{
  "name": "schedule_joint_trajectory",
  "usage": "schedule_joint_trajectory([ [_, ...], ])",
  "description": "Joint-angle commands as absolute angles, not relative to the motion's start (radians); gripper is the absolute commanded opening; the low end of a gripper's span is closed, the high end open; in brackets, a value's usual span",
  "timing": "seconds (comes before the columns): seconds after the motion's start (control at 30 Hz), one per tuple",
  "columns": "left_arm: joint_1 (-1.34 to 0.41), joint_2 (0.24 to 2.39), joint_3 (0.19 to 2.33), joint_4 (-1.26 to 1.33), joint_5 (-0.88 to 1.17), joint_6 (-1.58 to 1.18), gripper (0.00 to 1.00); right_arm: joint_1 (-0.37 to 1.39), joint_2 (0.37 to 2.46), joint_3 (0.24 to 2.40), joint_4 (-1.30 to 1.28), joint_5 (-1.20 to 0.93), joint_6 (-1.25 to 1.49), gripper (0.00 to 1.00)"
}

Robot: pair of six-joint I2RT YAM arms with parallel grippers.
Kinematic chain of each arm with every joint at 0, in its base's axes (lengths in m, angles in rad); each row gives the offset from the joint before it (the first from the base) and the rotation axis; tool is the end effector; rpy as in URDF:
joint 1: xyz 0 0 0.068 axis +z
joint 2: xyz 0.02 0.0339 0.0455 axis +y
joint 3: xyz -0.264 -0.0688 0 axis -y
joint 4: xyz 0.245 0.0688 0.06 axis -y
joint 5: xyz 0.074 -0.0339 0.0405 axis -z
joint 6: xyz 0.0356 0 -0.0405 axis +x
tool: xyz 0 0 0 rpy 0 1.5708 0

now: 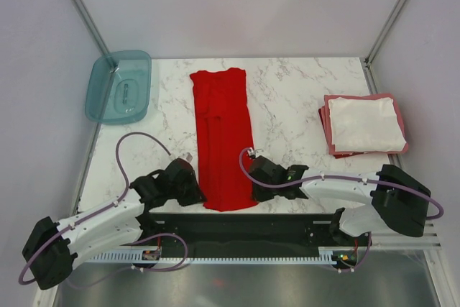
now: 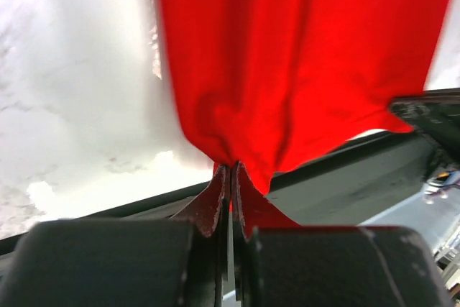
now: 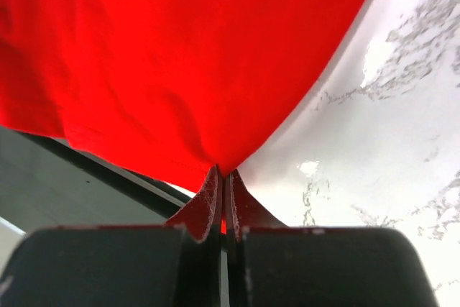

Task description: Fold and stack the t-shirts

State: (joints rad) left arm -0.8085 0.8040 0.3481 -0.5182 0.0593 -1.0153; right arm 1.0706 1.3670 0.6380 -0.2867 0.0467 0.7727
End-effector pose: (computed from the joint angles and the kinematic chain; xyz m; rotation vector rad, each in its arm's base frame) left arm 0.0985 -0.1062 0.1590 -0.2573 2.7214 -0.7143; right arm 0.1199 0.2160 0.1605 -0.3846 2.6844 0.5772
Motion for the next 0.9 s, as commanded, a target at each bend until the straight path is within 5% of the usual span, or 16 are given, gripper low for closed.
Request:
schedule_joint_trajectory([
  [0.0, -0.792, 0.854, 0.478, -0.472, 0.061, -0.957, 0.02, 1.057, 1.333, 0.747, -0.347, 0.097, 0.747, 0.00],
  [0.5, -0.376, 1.147, 0.767, -0.410, 0.117, -0.762, 0.02, 0.761, 1.583, 1.178, -0.465, 0.098, 0.575, 0.00],
  [0.87, -0.288, 1.481, 0.922, -0.164, 0.164, -0.776, 0.02, 0.615, 1.833, 1.466, -0.489, 0.115, 0.523, 0.00],
])
